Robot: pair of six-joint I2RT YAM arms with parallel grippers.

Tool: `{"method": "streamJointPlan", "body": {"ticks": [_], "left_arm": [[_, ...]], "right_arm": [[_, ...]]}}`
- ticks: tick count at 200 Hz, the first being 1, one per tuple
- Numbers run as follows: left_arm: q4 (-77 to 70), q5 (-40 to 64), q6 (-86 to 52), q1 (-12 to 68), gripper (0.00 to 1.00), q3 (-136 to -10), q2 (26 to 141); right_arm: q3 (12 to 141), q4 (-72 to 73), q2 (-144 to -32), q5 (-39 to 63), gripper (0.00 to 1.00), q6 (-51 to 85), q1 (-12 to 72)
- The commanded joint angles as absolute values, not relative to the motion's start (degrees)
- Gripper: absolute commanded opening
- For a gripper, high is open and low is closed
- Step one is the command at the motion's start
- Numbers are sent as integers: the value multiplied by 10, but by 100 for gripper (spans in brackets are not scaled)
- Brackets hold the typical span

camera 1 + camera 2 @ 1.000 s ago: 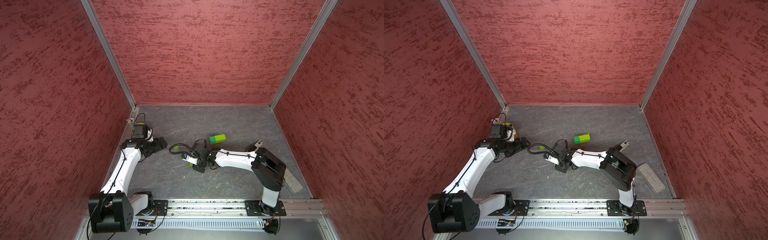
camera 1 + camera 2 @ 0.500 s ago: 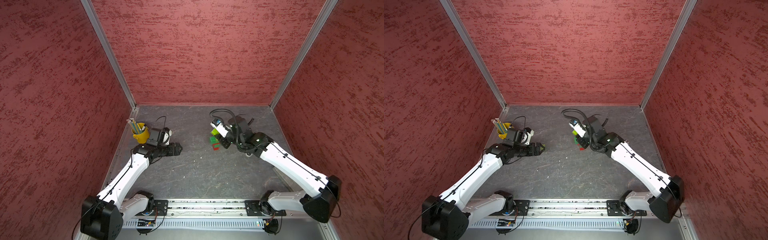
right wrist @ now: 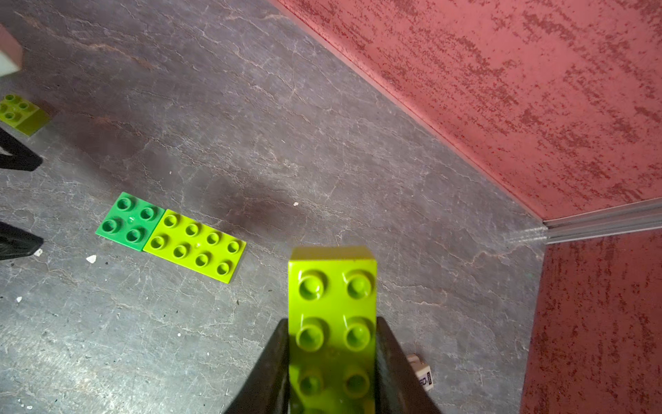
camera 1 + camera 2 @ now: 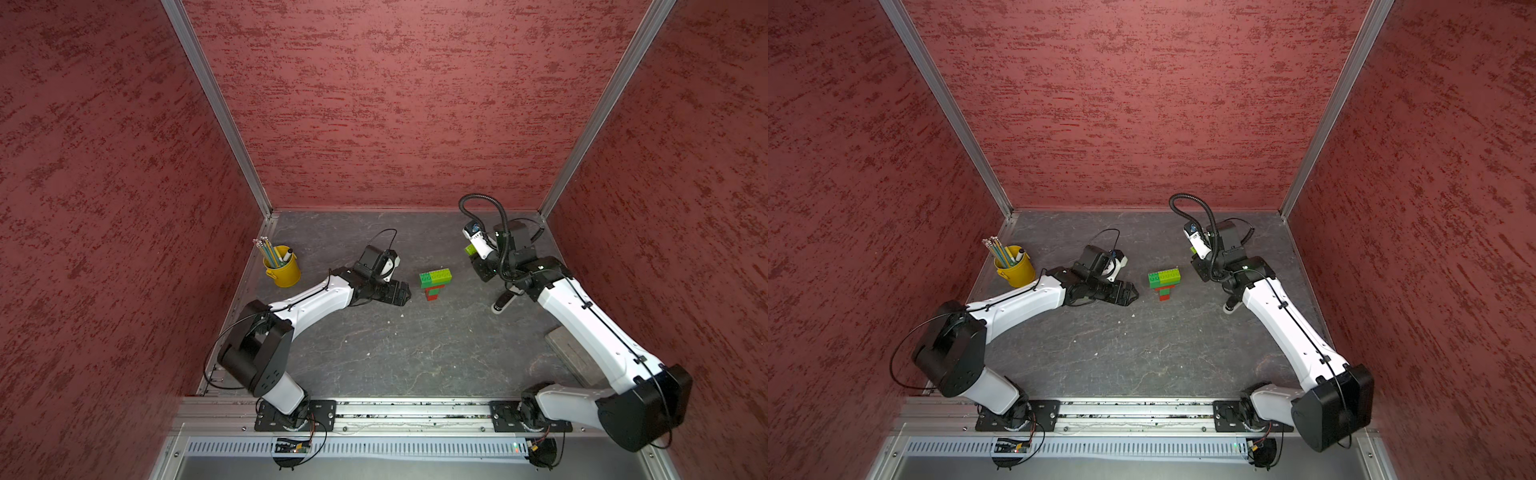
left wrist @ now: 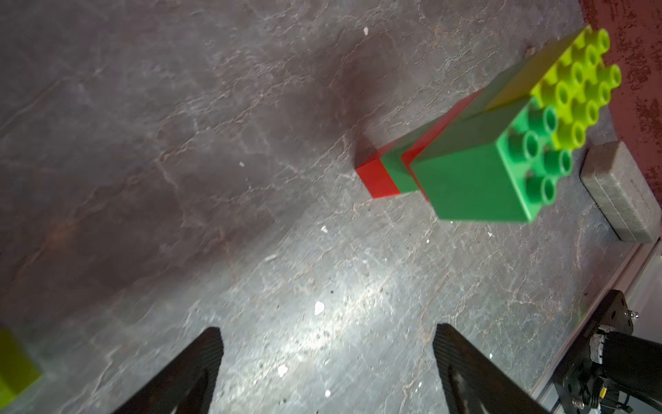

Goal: Assemble a spoon with lego
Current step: Adjust the lego brick at the center of the board.

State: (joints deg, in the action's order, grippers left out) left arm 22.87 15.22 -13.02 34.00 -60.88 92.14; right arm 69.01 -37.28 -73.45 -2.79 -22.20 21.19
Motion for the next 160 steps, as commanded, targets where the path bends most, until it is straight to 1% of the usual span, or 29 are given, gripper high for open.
{"method": "streamJointPlan", "body": {"ticks": [1, 71, 99, 160], "left_arm": [[191, 169, -127, 348, 94, -634, 943], [166, 175, -147, 364, 95, -658, 989], [157, 139, -164, 366, 95, -654, 987], [145, 126, -178, 360, 95, -661, 997]], "right_arm": [[711, -361, -743, -19, 27, -233, 207], [710, -360, -747, -11, 27, -236, 200], [708, -361, -744, -7, 28, -234, 200], [711, -366, -741, 1, 29, -232, 199]]}}
